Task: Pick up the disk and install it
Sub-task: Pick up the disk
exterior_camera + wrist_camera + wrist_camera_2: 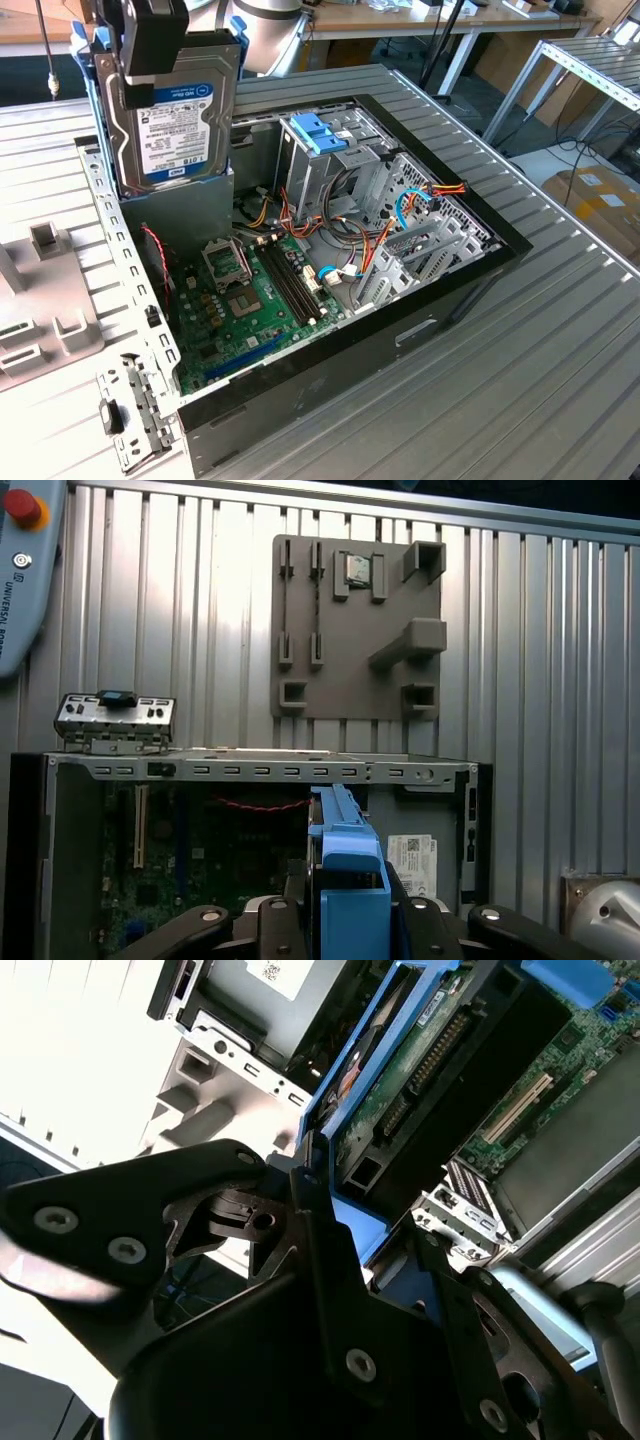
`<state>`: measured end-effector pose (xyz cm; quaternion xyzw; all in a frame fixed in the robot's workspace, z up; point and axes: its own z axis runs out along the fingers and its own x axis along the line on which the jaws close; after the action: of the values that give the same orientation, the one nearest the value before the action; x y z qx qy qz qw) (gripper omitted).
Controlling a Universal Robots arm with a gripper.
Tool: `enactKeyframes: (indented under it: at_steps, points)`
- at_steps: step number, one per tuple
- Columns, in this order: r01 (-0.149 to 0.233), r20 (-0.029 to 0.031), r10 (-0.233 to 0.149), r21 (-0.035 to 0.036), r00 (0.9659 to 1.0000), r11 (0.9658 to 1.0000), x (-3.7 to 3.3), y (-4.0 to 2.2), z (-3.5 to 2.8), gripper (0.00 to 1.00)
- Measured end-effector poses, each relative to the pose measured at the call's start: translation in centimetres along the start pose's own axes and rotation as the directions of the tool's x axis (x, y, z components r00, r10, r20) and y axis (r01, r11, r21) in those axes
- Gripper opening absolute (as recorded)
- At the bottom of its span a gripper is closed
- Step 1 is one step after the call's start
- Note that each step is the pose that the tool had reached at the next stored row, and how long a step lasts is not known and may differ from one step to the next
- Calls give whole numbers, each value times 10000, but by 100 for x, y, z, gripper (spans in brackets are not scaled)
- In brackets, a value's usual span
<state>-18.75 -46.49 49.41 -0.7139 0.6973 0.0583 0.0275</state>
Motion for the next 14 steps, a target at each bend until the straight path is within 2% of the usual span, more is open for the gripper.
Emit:
enactKeyframes:
  at_steps: [14]
  points:
    - [1, 0, -1, 0, 10000, 10000, 46, -58, -5, 37]
